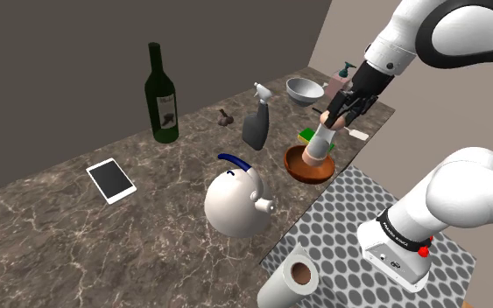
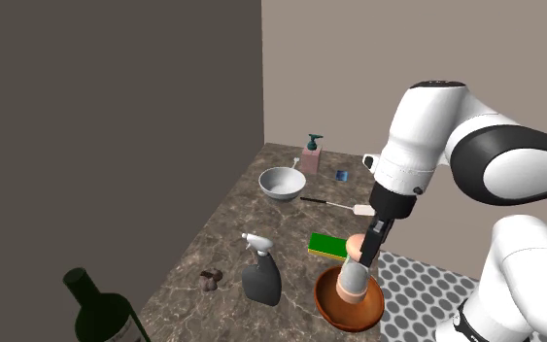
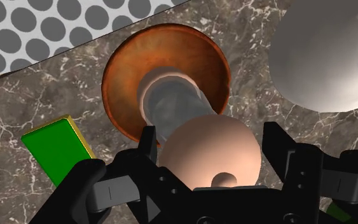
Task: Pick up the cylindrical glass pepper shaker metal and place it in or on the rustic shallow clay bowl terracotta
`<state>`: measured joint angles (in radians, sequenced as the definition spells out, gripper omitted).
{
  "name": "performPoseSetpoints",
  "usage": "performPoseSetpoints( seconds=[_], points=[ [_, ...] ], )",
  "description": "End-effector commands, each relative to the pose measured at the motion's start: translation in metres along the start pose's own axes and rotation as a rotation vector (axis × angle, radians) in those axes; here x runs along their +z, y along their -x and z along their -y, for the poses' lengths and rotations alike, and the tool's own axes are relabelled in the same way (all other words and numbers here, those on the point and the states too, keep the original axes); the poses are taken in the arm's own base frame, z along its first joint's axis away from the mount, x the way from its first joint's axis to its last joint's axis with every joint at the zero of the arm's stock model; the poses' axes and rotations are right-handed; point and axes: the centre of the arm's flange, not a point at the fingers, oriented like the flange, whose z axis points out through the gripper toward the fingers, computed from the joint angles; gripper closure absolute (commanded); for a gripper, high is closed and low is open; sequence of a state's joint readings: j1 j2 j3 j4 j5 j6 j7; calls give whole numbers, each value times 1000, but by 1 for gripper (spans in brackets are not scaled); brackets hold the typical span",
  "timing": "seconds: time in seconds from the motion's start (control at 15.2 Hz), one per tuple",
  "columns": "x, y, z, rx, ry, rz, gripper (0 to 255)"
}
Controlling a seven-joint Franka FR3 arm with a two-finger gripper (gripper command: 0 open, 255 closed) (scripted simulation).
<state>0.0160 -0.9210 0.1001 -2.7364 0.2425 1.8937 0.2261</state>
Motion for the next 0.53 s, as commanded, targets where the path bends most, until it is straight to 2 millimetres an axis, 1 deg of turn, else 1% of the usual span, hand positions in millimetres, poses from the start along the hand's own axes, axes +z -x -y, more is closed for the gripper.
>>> performPoseSetpoints(
  seconds=[0.0, 0.33, 0.4, 0.46],
  points=[
    [1, 0, 0, 0, 0, 0, 255],
    [1, 0, 0, 0, 0, 0, 255],
    [1, 0, 0, 0, 0, 0, 0],
    [1, 0, 0, 0, 0, 0, 0]
  ],
)
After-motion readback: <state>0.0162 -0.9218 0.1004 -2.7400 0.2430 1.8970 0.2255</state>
